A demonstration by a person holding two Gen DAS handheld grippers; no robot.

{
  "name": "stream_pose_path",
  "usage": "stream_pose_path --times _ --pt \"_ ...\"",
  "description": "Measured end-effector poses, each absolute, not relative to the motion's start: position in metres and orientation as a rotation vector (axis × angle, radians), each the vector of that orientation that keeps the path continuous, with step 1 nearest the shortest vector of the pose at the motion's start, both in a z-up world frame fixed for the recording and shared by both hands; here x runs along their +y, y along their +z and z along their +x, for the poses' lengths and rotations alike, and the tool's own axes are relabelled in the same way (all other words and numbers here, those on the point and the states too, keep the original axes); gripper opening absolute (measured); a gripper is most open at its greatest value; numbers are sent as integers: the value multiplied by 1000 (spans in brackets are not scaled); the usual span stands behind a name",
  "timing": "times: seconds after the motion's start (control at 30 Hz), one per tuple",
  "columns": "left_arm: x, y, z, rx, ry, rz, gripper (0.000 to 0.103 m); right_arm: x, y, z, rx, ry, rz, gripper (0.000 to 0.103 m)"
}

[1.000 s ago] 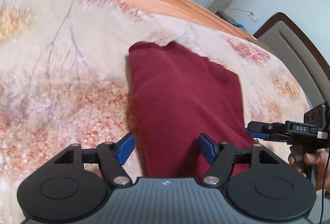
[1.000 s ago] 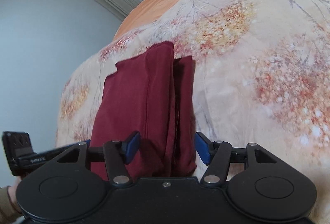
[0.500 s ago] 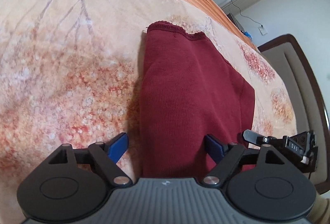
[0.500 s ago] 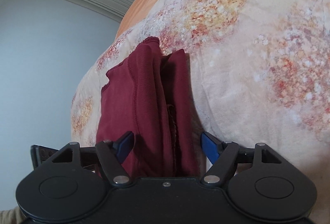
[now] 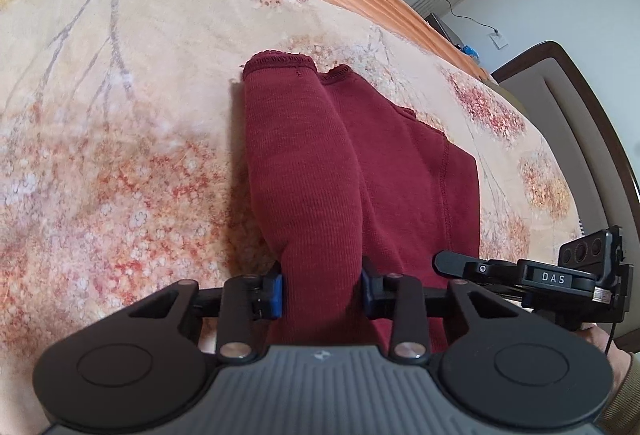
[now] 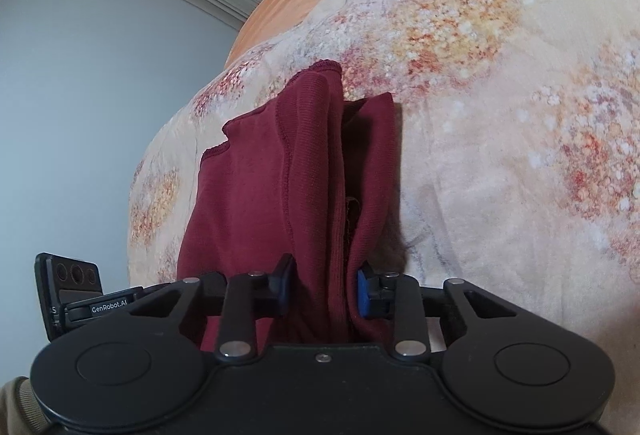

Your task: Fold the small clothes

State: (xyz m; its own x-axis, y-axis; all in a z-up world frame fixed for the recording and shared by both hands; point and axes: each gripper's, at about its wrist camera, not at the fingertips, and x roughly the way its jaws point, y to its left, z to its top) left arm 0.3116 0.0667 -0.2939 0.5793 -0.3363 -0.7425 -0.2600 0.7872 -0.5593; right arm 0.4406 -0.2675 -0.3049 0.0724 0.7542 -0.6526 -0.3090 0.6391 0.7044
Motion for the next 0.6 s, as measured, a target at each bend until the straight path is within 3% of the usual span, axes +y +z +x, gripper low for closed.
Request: stream_pose_path --times 0.33,0.6 --pt "67 -252 294 924 -45 -682 35 -258 -260 420 1206 883 441 30" --pt "104 -219 236 883 26 -689 35 -215 -227 394 1192 972 408 30"
